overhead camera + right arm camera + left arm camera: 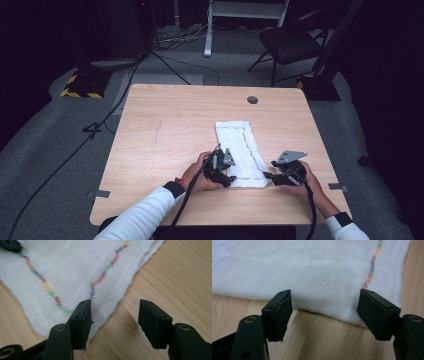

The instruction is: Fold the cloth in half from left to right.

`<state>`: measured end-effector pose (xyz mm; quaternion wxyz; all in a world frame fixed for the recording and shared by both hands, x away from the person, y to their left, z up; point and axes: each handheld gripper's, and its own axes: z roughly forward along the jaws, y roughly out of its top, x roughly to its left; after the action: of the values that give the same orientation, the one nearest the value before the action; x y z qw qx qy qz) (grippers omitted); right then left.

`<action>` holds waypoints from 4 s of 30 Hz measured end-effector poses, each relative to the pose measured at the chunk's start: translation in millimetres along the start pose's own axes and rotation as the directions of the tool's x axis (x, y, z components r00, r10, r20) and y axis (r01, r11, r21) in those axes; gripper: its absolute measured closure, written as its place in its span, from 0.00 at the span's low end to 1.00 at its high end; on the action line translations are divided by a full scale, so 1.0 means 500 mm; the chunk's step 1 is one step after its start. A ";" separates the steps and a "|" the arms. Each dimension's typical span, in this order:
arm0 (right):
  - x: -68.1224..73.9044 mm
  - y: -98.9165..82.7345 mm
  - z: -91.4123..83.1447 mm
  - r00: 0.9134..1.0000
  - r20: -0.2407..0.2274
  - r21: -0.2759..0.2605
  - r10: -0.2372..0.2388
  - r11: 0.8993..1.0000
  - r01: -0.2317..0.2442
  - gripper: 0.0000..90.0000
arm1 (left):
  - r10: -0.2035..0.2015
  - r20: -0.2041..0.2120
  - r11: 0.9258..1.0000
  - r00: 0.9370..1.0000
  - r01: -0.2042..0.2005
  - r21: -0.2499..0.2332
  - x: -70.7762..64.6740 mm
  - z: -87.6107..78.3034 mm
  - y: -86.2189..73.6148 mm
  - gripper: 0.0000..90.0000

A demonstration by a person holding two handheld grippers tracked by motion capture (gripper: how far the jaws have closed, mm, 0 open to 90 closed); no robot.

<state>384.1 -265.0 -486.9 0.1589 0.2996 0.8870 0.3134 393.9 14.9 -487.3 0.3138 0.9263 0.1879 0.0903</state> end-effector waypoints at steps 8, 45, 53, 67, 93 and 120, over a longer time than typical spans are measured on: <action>0.055 0.008 -0.003 0.999 -0.022 0.009 -0.038 0.999 0.038 0.51 | -0.001 -0.003 1.000 1.000 0.001 0.007 -0.011 -0.026 -0.032 0.31; -0.053 0.109 0.012 0.998 0.045 -0.120 0.052 0.992 -0.046 0.47 | -0.077 -0.082 0.992 0.994 0.069 -0.101 0.111 -0.080 -0.021 0.26; -0.094 0.156 0.068 0.995 0.067 -0.125 0.073 0.990 -0.064 0.47 | -0.132 -0.125 0.984 0.983 0.115 -0.133 0.182 -0.032 0.020 0.29; -0.136 0.197 0.156 0.985 0.106 -0.068 0.138 0.989 -0.131 0.48 | -0.321 -0.107 0.941 0.941 0.304 -0.147 0.275 0.031 0.032 0.28; -0.143 0.195 0.191 0.976 -0.035 -0.022 0.217 0.976 -0.217 0.88 | -0.257 -0.008 0.962 0.966 0.255 -0.097 0.284 0.063 0.036 0.72; -0.131 0.296 0.149 0.975 0.184 -0.158 0.124 0.983 -0.095 0.94 | -0.259 -0.200 0.958 0.945 0.224 -0.180 0.319 0.013 0.097 0.93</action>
<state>533.7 -179.7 -440.3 0.2485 0.3645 0.8237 0.3562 555.8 40.2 -454.6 0.3706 0.8531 0.3265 0.1680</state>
